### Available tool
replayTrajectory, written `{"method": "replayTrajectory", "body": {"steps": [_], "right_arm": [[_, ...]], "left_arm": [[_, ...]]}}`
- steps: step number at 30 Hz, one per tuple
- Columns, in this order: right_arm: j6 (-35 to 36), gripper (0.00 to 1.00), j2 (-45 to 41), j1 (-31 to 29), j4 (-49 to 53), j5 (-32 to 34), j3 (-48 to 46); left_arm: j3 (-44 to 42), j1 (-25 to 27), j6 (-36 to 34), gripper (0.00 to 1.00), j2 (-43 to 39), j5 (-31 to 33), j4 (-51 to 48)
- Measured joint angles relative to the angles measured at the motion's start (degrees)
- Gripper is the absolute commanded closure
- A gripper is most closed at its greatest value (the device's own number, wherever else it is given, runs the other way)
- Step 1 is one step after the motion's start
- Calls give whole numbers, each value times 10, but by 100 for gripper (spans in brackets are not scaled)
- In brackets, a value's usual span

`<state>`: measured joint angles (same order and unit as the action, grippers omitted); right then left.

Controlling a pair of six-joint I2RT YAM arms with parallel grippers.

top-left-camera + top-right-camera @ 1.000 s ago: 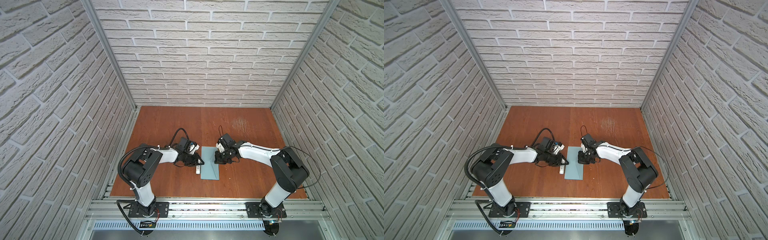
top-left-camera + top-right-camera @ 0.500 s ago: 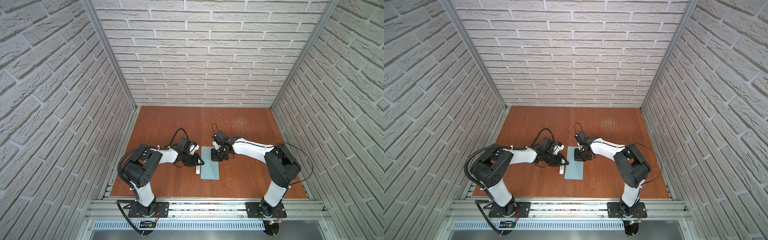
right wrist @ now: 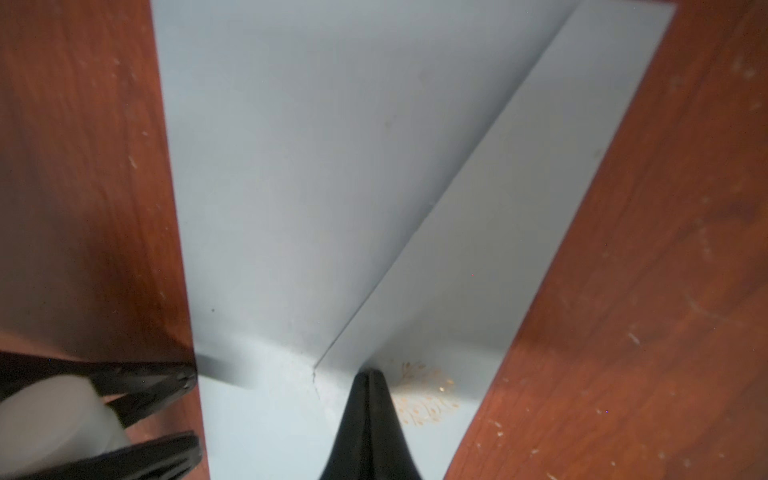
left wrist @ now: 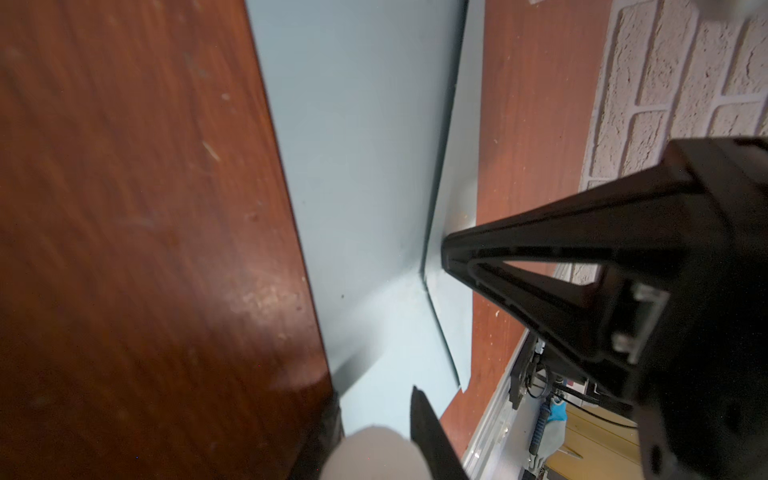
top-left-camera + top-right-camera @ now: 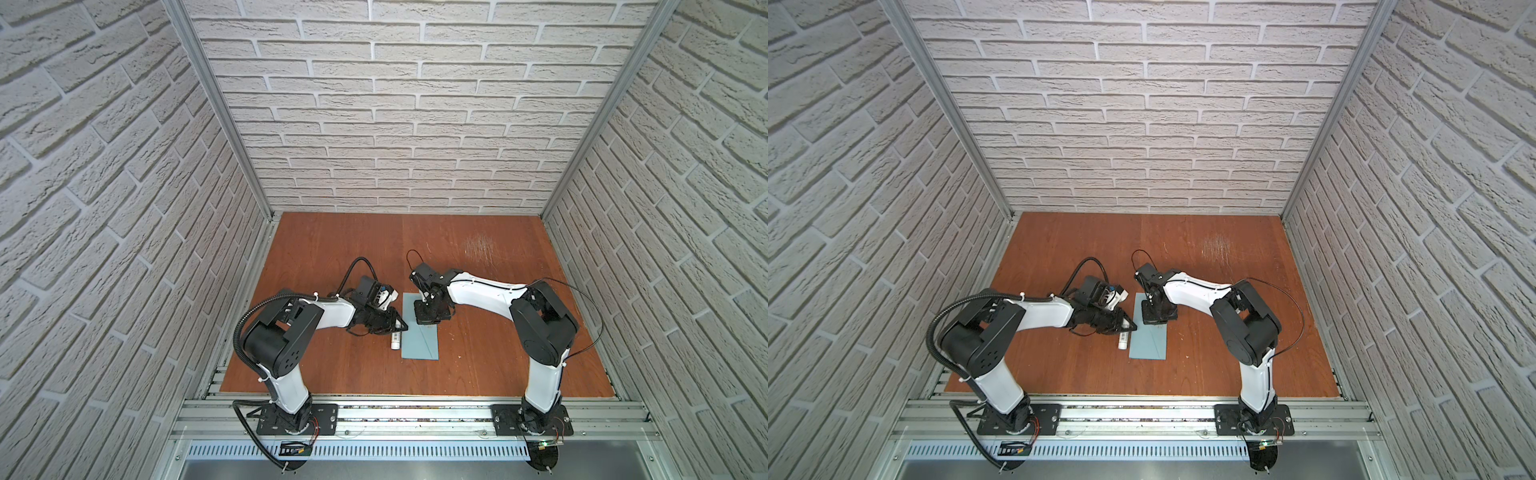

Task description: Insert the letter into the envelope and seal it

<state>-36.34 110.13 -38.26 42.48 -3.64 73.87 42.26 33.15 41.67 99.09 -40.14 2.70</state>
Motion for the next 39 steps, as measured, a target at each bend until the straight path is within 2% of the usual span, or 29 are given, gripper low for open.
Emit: {"method": "replayTrajectory", "body": {"steps": [9, 23, 39], "right_arm": [[-15, 95, 37, -15, 52, 29, 47], [-50, 92, 50, -26, 65, 46, 61], [-74, 86, 82, -31, 105, 55, 95]], "left_arm": [[-11, 1, 2, 100, -13, 3, -2], [-16, 9, 5, 100, -23, 12, -11], [-17, 14, 6, 100, -23, 14, -11]]}}
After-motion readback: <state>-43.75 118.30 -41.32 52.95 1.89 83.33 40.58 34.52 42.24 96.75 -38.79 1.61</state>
